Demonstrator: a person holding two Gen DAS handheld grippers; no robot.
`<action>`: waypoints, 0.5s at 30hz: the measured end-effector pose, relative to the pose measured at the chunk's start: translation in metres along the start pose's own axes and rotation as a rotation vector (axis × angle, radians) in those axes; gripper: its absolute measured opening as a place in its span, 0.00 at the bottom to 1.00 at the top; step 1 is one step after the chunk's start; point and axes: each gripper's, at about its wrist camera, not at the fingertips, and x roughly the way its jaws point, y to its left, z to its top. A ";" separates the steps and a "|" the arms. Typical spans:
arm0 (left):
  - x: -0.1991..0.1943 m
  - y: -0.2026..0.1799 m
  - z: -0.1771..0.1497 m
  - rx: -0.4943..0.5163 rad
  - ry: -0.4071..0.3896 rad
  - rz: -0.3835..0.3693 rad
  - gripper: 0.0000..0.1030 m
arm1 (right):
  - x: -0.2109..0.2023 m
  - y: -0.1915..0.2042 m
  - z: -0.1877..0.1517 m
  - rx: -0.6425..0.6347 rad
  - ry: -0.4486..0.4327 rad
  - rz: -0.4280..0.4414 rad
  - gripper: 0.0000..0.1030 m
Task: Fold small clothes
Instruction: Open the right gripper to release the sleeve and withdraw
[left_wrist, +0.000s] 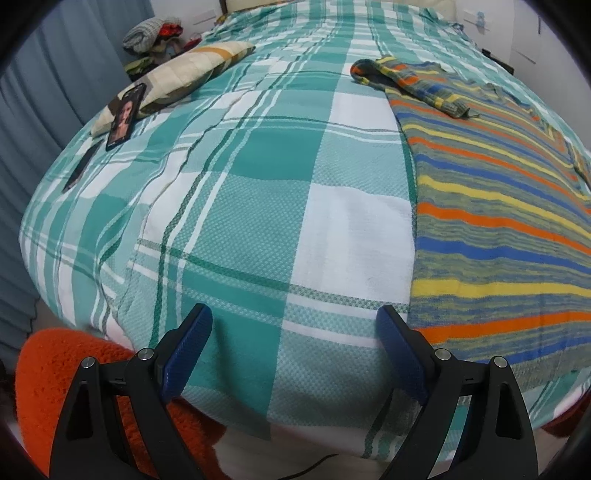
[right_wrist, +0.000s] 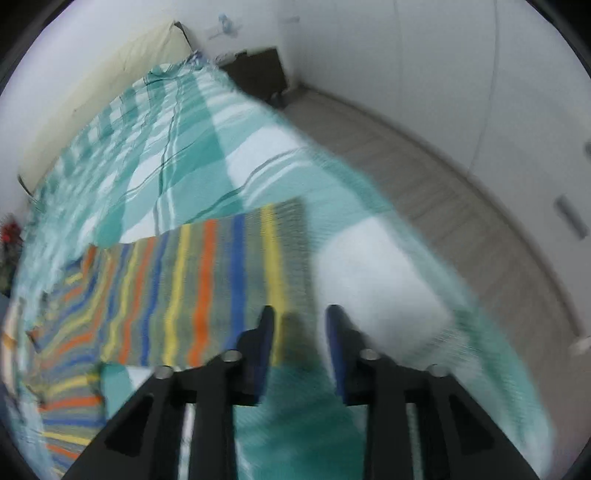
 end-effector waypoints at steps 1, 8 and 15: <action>0.000 -0.001 0.000 0.003 -0.004 -0.005 0.89 | -0.018 -0.001 -0.008 -0.025 -0.035 0.002 0.50; -0.007 -0.010 -0.002 0.044 -0.040 -0.036 0.89 | -0.105 0.013 -0.094 -0.149 -0.159 0.055 0.72; -0.003 0.004 0.014 -0.019 -0.047 -0.104 0.89 | -0.127 0.045 -0.169 -0.217 -0.166 0.093 0.74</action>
